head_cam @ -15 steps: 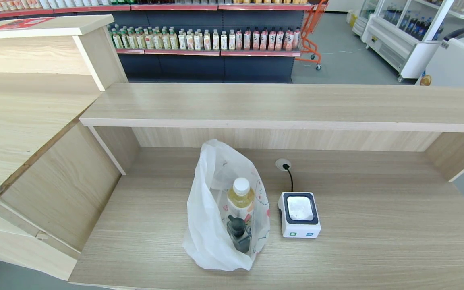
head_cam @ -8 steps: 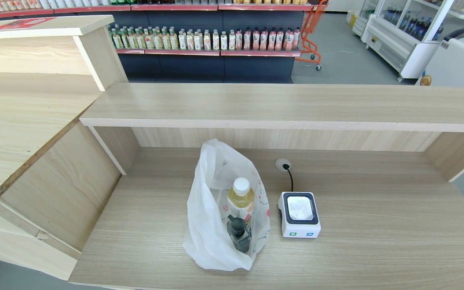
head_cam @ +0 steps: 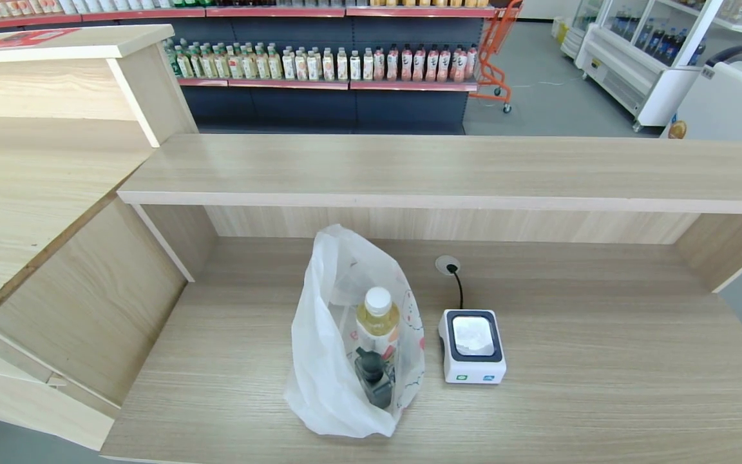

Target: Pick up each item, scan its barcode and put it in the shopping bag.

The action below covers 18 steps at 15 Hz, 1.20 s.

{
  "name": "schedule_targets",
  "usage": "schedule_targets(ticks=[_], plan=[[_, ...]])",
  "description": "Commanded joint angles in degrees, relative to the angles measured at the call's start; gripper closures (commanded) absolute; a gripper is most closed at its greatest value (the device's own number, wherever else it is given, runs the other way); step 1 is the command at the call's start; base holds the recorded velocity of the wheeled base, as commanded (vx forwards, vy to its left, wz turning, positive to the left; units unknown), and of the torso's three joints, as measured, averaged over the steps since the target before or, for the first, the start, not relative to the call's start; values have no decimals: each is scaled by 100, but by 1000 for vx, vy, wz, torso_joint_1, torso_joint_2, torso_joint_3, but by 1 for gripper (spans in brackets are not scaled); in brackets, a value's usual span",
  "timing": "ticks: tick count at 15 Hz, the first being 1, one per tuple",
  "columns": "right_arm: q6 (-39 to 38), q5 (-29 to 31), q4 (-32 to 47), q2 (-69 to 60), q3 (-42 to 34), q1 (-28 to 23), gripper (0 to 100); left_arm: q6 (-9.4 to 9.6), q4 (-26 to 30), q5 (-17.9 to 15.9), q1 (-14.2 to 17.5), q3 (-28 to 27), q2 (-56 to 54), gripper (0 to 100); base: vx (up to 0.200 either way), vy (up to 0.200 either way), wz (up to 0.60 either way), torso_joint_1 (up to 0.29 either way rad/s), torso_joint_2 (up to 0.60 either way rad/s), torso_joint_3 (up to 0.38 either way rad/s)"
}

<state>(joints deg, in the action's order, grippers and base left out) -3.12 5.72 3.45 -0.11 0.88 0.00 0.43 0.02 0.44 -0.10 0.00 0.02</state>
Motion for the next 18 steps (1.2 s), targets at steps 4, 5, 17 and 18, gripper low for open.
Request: schedule_targets(ticks=[4,5,17,18], plan=[[31,0,-2,20,0,0,100,1,-2,0,1,0,6,0,0,-200,0,4,5,1],[31,0,-2,20,0,0,100,-8,-2,0,10,0,6,0,0,-200,0,2,-2,2],[57,0,7,20,0,0,100,-16,-2,0,1,0,6,0,50,-17,0,1,2,0],[66,0,7,20,0,0,100,-16,-2,0,1,0,6,0,0,0,0,0,0,0]])
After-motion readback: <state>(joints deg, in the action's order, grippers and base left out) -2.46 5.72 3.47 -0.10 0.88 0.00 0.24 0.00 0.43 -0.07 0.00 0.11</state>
